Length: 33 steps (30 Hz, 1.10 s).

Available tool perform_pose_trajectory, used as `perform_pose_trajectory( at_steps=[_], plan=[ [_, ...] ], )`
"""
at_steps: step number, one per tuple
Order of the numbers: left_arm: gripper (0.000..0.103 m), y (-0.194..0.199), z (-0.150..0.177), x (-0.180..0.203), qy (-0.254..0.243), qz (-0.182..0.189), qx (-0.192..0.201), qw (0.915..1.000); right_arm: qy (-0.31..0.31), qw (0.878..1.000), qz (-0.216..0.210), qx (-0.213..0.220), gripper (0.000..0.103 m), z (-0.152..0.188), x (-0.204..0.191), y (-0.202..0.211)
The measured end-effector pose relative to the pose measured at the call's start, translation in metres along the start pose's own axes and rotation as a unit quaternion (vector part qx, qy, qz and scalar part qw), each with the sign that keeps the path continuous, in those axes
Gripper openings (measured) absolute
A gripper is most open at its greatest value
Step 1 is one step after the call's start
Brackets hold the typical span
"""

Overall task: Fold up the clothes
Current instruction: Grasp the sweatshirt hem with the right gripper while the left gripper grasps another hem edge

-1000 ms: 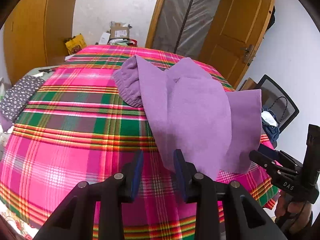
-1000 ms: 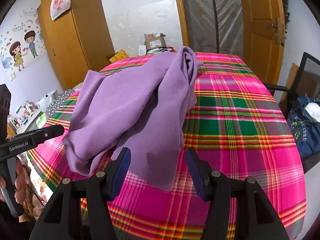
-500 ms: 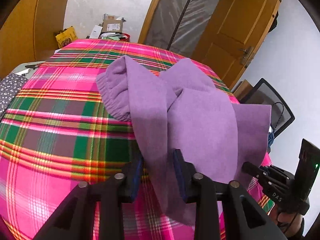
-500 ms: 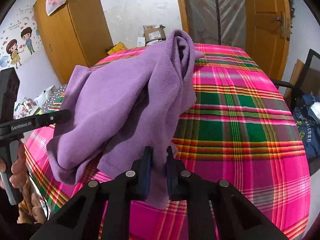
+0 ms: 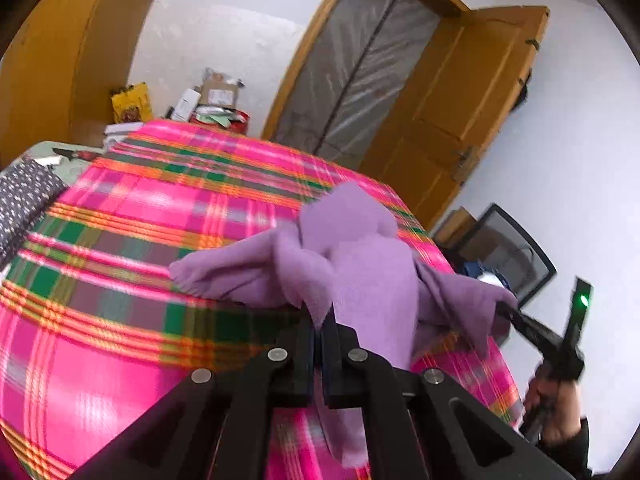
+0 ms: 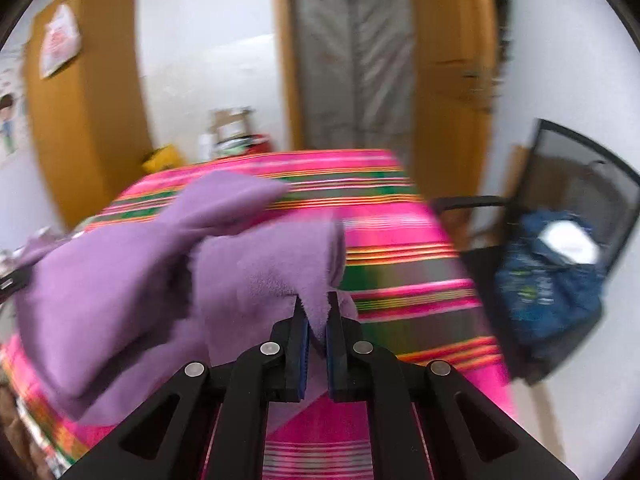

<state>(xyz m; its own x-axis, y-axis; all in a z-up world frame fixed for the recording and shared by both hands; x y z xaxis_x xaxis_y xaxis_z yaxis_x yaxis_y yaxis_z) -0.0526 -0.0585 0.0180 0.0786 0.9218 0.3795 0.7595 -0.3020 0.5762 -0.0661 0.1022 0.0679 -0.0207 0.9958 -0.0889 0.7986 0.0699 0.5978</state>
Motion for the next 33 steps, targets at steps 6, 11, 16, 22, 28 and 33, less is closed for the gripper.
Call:
perform_pose_trajectory(
  at_steps=[6, 11, 16, 22, 28, 33],
  plan=[
    [0.002, -0.01, 0.04, 0.02, -0.037, 0.064, -0.071, 0.9947, -0.03, 0.999, 0.033, -0.031, 0.012, 0.015, 0.024, -0.007],
    [0.003, -0.009, 0.055, 0.021, -0.061, 0.07, -0.086, 0.9919, -0.023, 0.999, 0.043, 0.016, 0.041, 0.007, 0.006, 0.011],
    [0.008, 0.007, 0.043, -0.005, -0.027, 0.056, -0.062, 0.9961, 0.008, 0.997, -0.051, 0.05, 0.061, -0.005, -0.039, 0.025],
    [0.023, 0.013, 0.026, -0.042, 0.01, 0.005, -0.038, 0.9992, 0.082, 0.982, -0.168, -0.002, 0.062, -0.005, -0.113, -0.006],
    [0.029, -0.009, 0.017, -0.082, 0.063, -0.035, -0.048, 0.9962, 0.144, 0.967, -0.208, -0.017, 0.062, -0.012, -0.165, -0.035],
    [0.029, -0.038, 0.017, -0.099, 0.092, -0.043, -0.079, 0.9917, 0.176, 0.965, -0.189, -0.042, 0.062, -0.008, -0.176, -0.063]
  ],
)
Point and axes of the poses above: each gripper's, at about its wrist camera, not at the fingertips, and y roughly against the way its jaws point, x to its right, z to its underside, the point moved 1 cm from there along -y, roughly the way its jaws point, and after that the axes turned 2 degrees about -y, right-handed, at the moved point
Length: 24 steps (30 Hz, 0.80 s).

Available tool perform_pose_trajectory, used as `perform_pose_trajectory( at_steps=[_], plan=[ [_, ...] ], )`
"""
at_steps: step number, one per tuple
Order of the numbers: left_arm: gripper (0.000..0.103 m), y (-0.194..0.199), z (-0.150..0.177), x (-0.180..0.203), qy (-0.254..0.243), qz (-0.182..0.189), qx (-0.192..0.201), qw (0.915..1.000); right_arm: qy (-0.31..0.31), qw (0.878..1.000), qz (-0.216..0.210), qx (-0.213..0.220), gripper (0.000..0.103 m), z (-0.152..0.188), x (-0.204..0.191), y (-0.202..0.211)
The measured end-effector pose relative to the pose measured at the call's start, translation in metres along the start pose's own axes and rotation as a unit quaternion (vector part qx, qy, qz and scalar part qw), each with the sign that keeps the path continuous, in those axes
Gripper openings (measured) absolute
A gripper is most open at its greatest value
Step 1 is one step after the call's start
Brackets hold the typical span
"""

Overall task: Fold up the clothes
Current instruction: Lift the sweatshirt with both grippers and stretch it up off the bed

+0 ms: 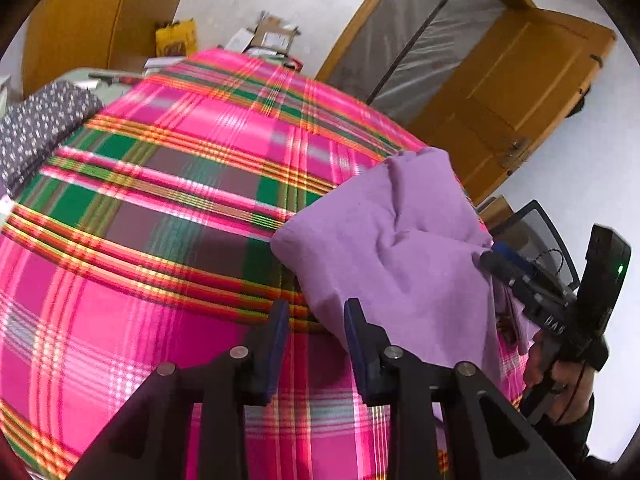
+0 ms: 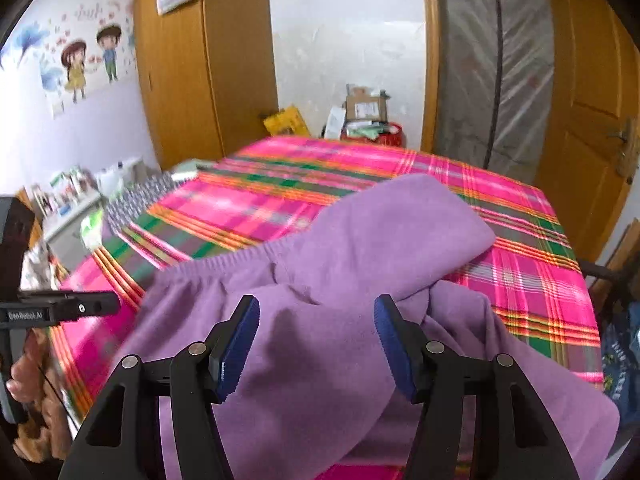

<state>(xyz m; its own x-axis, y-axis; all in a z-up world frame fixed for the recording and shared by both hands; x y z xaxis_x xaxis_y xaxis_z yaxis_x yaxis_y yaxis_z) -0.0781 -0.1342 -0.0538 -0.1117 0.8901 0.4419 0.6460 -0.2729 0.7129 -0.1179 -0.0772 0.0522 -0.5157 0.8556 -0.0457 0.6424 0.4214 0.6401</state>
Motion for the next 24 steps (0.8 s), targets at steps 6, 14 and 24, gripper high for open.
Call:
perform_pose_trajectory(
  at_steps=[6, 14, 24],
  plan=[
    [0.029, -0.019, -0.011, -0.014, 0.036, -0.003, -0.014, 0.9992, 0.002, 0.998, 0.026, -0.065, 0.062, 0.025, 0.01, -0.02],
    [0.029, -0.045, -0.029, -0.026, 0.086, 0.007, -0.037, 0.9956, -0.004, 0.996, 0.031, -0.082, 0.062, 0.036, 0.018, -0.019],
    [0.011, -0.044, -0.036, -0.016, 0.066, 0.008, 0.002, 0.9978, -0.01, 0.998, 0.027, -0.049, 0.062, 0.011, 0.018, -0.005]
  ],
)
Point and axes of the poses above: each gripper's, at about its wrist camera, not at the fingertips, and y roughly against the way its jaws point, x to its right, z to its underside, the point moved 1 cm from there along -y, roughly the way its jaws point, and after that the axes turned 2 degrees about -y, right-handed, at the moved point
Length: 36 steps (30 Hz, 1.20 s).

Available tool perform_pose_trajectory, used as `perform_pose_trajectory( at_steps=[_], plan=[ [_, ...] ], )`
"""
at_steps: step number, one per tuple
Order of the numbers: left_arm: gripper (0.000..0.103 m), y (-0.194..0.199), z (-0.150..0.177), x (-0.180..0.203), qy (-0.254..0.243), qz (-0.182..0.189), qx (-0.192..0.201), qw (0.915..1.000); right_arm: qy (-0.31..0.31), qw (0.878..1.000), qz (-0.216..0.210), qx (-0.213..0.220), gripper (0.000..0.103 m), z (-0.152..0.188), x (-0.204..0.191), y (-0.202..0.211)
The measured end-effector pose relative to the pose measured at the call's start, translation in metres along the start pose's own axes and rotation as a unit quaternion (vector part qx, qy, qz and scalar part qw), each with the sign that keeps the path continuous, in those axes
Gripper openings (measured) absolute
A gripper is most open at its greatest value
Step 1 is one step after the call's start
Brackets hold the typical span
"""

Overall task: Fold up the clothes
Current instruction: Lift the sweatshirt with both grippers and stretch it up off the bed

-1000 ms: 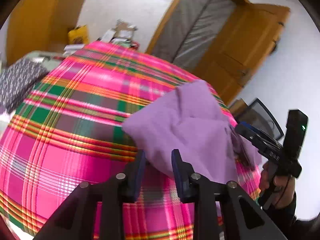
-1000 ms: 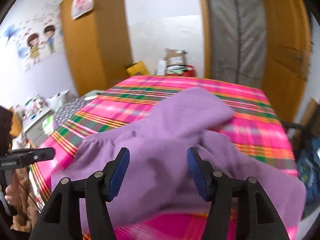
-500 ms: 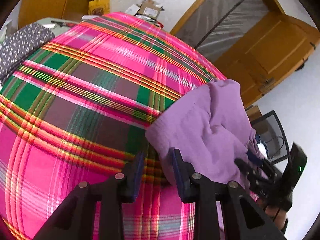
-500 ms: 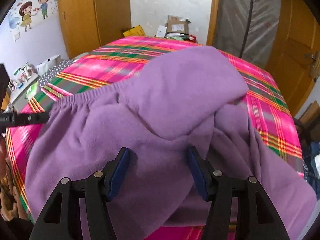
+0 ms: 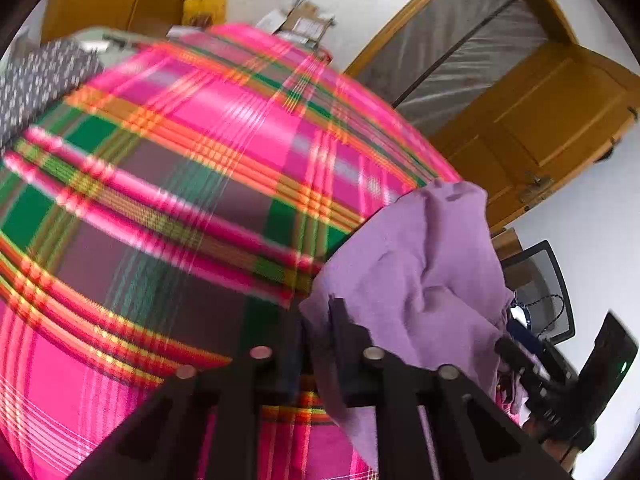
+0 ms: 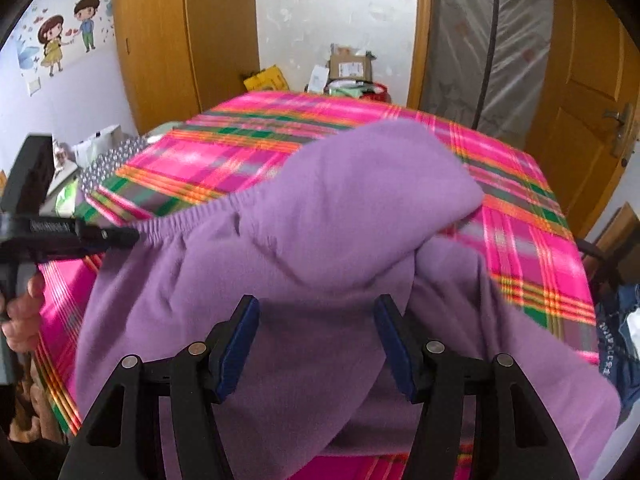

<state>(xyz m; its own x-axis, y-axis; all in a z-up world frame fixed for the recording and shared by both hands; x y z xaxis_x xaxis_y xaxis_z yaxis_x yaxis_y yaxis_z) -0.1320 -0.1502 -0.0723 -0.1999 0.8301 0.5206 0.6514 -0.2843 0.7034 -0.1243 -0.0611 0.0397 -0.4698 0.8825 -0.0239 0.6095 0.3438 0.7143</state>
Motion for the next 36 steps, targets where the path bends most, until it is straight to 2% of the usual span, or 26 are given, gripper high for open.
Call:
perform_pose_trajectory(
  at_steps=[6, 10, 13, 16, 20, 24, 29, 31, 34, 36],
  plan=[
    [0.009, 0.044, 0.004, 0.013, -0.058, -0.026, 0.06, 0.9962, 0.016, 1.0, -0.015, 0.013, 0.062, -0.022, -0.009, 0.003],
    [0.009, 0.078, 0.018, -0.002, -0.062, -0.055, 0.078, 0.9935, 0.027, 0.999, -0.034, 0.014, 0.062, -0.035, -0.017, 0.0],
    [0.009, 0.093, 0.031, -0.024, -0.047, -0.089, 0.074, 0.9922, 0.04, 0.998, -0.048, 0.01, 0.062, -0.046, -0.025, -0.006],
    [0.009, 0.091, 0.049, -0.042, -0.033, -0.095, 0.038, 0.9942, 0.062, 0.996, -0.063, 0.006, 0.062, -0.059, -0.034, -0.013],
    [0.01, 0.083, 0.069, -0.042, -0.038, -0.089, 0.013, 0.9952, 0.109, 0.991, -0.08, 0.004, 0.062, -0.088, -0.05, -0.023],
    [0.01, 0.08, 0.072, -0.037, -0.041, -0.083, 0.007, 0.9956, 0.157, 0.983, -0.093, -0.001, 0.062, -0.119, -0.068, -0.047],
    [0.01, 0.08, 0.071, -0.038, -0.039, -0.083, 0.004, 0.9958, 0.157, 0.978, -0.133, -0.033, 0.062, -0.163, -0.077, -0.094],
    [0.01, 0.079, 0.071, -0.04, -0.034, -0.082, 0.002, 0.996, 0.158, 0.973, -0.156, -0.058, 0.062, -0.173, -0.08, -0.117],
    [0.01, 0.079, 0.071, -0.041, -0.032, -0.079, 0.003, 0.9963, 0.169, 0.962, -0.179, -0.121, 0.062, -0.17, -0.084, -0.155],
    [0.01, 0.078, 0.07, -0.041, -0.033, -0.079, 0.004, 0.9963, 0.181, 0.952, -0.188, -0.158, 0.061, -0.157, -0.087, -0.17]
  ],
)
Point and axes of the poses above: each gripper's, at about its wrist camera, not at the fingertips, and y roughly against the way its jaws point, x to its right, z to its underside, the point moved 1 cm from there along -y, roughly the way its jaws point, and after that the axes turned 2 degrees about -y, right-handed, at the moved point
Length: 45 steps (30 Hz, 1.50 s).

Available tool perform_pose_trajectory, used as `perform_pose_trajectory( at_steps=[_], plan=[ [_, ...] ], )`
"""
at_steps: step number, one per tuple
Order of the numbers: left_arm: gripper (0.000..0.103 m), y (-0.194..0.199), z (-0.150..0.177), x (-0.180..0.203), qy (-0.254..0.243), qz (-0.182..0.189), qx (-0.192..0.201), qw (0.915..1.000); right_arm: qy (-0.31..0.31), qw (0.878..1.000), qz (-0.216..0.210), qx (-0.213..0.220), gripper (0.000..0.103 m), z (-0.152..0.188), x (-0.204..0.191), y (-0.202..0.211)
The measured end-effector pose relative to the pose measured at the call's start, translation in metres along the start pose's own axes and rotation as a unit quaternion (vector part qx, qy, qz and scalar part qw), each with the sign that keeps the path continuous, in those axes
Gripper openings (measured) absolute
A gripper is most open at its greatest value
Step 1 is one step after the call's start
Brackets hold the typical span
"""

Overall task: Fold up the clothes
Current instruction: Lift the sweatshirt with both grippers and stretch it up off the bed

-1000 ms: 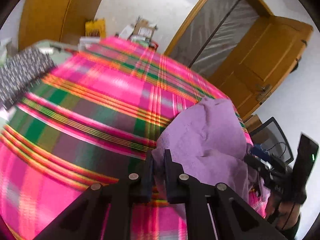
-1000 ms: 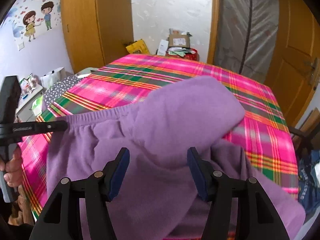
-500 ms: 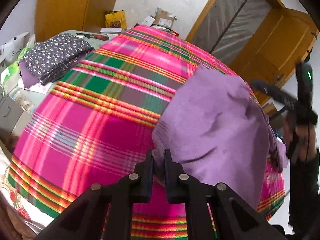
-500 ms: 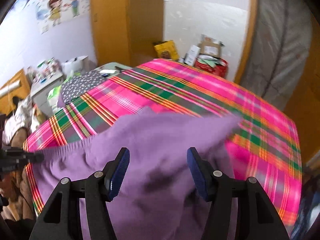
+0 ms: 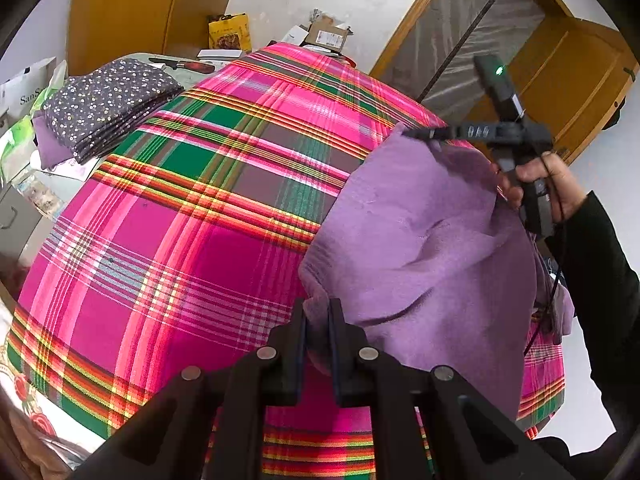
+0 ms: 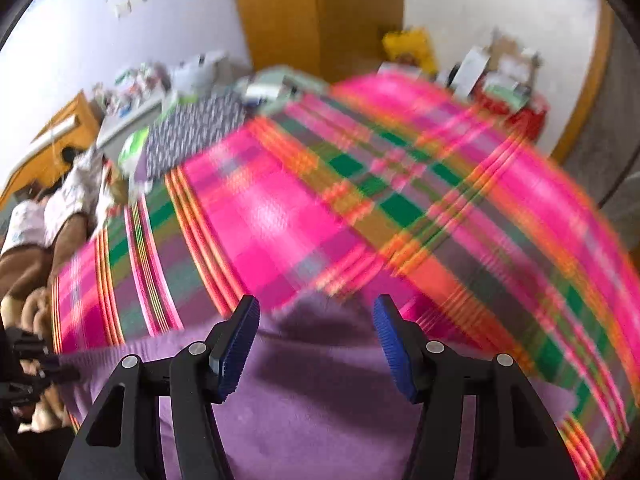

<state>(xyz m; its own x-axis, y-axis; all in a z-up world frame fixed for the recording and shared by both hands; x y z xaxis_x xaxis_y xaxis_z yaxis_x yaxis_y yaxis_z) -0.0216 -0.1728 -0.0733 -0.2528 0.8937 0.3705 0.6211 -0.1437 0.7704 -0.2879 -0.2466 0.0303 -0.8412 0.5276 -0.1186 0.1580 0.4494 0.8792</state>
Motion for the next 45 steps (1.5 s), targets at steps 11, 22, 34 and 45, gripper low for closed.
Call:
perform_pose_trajectory(
  at_steps=[11, 22, 34, 45],
  plan=[
    [0.011, -0.006, -0.004, 0.0, 0.0, -0.003, -0.001, 1.0, 0.047, 0.998, -0.002, -0.042, 0.017, 0.023, -0.01, -0.011],
    [0.01, 0.055, -0.032, -0.011, 0.004, -0.043, 0.113, 0.9927, 0.052, 0.986, 0.034, 0.155, 0.013, -0.018, -0.046, 0.054],
    [0.01, 0.024, -0.005, -0.026, 0.026, -0.041, 0.036, 0.9982, 0.065, 0.996, 0.037, 0.047, 0.047, -0.026, -0.039, 0.011],
    [0.011, 0.013, -0.002, -0.035, 0.051, -0.036, 0.016, 0.9979, 0.127, 0.991, 0.006, -0.036, 0.053, -0.07, -0.064, -0.053]
  ],
)
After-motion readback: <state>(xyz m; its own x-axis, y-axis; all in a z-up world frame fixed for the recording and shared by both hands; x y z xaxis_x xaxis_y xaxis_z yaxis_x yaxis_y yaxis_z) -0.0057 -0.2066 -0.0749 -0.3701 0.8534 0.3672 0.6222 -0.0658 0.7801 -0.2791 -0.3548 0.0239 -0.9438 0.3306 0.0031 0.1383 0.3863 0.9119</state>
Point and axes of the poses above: each gripper's, at about its wrist camera, not at the fingertips, and y roughly against the way its jaws point, x to its right, z to its underside, the point moved 1 cm from there along -y, roughly the way its jaws point, and after that the axes turned 2 degrees about -y, right-handed, at the moved point
